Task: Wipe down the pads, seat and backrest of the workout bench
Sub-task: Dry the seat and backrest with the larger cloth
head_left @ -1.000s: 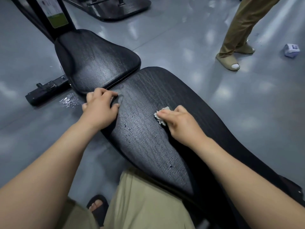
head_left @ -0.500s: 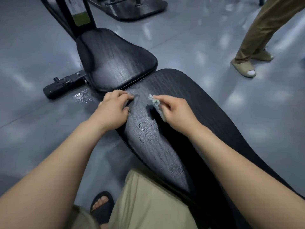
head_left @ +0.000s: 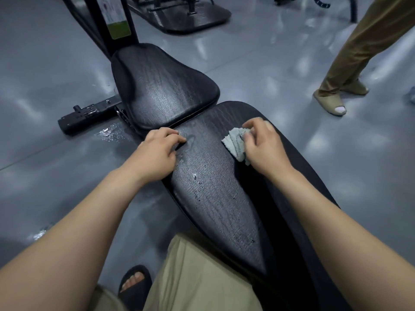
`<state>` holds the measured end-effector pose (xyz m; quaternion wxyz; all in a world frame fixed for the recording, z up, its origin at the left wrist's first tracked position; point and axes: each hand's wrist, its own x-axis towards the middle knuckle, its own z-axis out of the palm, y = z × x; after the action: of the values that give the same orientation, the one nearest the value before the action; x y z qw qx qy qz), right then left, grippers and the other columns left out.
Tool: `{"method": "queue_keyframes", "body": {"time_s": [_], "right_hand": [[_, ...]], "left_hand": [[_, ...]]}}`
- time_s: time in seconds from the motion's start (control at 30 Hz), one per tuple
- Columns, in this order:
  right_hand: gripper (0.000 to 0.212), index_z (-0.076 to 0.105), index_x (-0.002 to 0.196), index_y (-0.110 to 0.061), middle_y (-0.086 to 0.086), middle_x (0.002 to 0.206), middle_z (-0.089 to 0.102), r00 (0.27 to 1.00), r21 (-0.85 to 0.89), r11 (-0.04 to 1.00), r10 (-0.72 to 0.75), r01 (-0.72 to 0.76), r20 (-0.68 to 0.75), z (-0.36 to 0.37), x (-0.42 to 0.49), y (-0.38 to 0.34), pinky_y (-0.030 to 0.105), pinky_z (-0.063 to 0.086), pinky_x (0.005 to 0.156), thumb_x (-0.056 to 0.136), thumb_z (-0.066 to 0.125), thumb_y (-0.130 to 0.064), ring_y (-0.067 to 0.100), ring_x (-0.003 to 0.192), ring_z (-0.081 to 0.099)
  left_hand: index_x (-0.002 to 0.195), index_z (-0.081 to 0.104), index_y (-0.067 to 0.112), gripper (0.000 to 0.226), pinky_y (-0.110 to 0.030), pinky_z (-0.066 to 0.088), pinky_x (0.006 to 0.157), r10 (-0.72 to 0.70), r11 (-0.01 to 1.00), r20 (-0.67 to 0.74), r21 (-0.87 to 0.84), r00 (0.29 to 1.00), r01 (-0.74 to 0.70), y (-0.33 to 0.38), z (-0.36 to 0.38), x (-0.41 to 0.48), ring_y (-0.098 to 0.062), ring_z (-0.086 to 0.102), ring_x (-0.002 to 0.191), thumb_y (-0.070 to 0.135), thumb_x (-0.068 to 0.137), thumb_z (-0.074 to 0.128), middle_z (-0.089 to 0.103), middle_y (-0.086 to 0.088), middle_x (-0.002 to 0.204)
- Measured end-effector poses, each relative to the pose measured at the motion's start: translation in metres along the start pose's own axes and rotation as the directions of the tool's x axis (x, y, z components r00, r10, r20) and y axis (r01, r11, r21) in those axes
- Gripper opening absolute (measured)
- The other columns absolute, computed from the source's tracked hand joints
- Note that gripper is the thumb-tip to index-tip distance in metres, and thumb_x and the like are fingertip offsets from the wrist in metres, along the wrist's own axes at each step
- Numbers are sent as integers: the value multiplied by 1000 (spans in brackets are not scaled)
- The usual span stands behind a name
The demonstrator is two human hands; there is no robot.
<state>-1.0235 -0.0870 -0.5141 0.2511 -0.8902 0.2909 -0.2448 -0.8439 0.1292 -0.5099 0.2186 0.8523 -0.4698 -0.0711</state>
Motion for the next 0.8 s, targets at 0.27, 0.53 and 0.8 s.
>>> {"method": "queue_keyframes", "body": {"time_s": [0.27, 0.53, 0.8], "right_hand": [[40, 58, 132, -8, 12, 121, 51, 991, -192, 981, 19, 6, 129, 19, 4, 6, 29, 41, 88, 95, 65, -20, 31, 108, 57], [20, 71, 107, -13, 6, 102, 57, 902, 14, 921, -383, 388, 199, 64, -12, -50, 36, 49, 82, 94, 62, -24, 30, 91, 57], [31, 68, 101, -16, 6, 108, 51, 914, -133, 906, -387, 402, 125, 68, 30, -47, 42, 51, 80, 100, 55, -45, 20, 91, 39]], "left_hand": [[126, 65, 19, 40, -24, 24, 108, -14, 1000, -54, 4, 998, 15, -7, -6, 1, -28, 39, 125, 4, 91, 53, 55, -2, 129], [134, 56, 12, 50, -34, 40, 104, -239, 970, -34, 25, 970, 240, -16, -18, -2, -30, 53, 122, 32, 90, 68, 56, -13, 129], [116, 66, 13, 36, -38, 50, 96, -291, 956, -46, 4, 956, 292, -15, -21, -6, -26, 62, 108, 36, 89, 69, 66, -9, 113]]}}
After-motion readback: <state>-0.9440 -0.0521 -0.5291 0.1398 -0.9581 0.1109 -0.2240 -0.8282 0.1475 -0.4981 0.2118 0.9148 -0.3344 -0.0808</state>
